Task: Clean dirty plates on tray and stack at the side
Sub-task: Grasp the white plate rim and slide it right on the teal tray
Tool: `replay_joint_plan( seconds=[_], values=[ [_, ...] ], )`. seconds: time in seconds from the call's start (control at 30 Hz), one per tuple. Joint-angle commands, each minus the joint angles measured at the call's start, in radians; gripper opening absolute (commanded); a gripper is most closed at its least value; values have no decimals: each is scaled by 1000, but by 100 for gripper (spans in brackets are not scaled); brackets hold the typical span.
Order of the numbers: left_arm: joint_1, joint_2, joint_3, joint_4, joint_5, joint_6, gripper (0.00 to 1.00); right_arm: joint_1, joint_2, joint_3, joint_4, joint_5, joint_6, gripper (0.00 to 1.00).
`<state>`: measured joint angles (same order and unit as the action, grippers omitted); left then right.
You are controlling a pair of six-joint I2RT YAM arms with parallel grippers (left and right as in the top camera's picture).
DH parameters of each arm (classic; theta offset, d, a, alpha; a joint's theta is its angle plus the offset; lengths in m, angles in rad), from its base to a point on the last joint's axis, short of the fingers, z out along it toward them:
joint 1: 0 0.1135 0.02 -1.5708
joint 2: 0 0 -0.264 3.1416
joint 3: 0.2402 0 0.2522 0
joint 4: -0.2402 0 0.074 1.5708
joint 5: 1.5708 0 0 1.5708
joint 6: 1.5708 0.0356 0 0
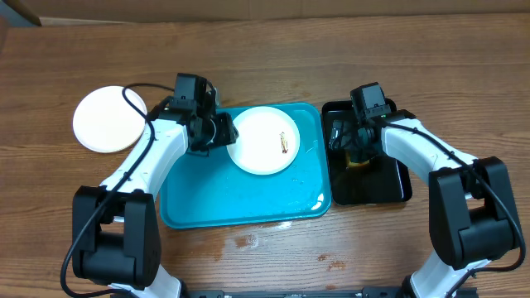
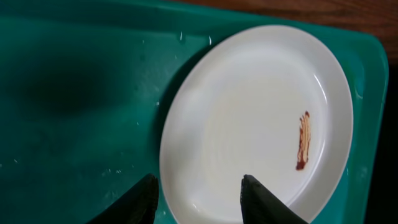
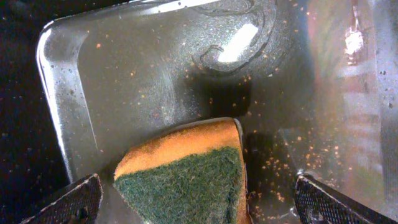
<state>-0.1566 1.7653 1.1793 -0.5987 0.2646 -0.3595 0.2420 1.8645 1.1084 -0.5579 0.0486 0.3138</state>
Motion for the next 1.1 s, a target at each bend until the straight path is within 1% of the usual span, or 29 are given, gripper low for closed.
replay_joint_plan(
  seconds=[0.0,0.13,0.23,0.3,0.37,0.57,0.67,0.7,0.77,0.83,0.93,1.07],
  values=[
    [-30,-20,16,21,-135,43,43,-2,3,-3,4,-9,4,100],
    [-63,-19,16,40,-221,39,43,-2,3,-3,4,-9,4,100],
    [-80,-18,15,47,-223,29,43,-2,3,-3,4,-9,4,100],
    [-91,-11,14,41,-245,-6,39,-2,3,-3,4,-9,4,100],
    [-96,-2,14,28,-275,-44,37,-2,3,-3,4,-9,4,100],
    [-99,63,14,32,-275,-45,38,-2,3,-3,4,-9,4,100],
    [-99,105,14,44,-275,-37,36,-2,3,-3,4,-9,4,100],
    [-99,112,14,47,-270,-37,33,-2,3,-3,4,-9,4,100],
    [-99,119,14,47,-267,-37,24,-2,3,-3,4,-9,4,100],
    [-99,119,14,35,-267,-37,17,-2,3,-3,4,-9,4,100],
    [-99,118,15,-4,-268,-37,11,-2,3,-3,4,-9,4,100],
    [-98,117,16,-95,-268,-37,7,-2,3,-3,4,-9,4,100]
  ],
)
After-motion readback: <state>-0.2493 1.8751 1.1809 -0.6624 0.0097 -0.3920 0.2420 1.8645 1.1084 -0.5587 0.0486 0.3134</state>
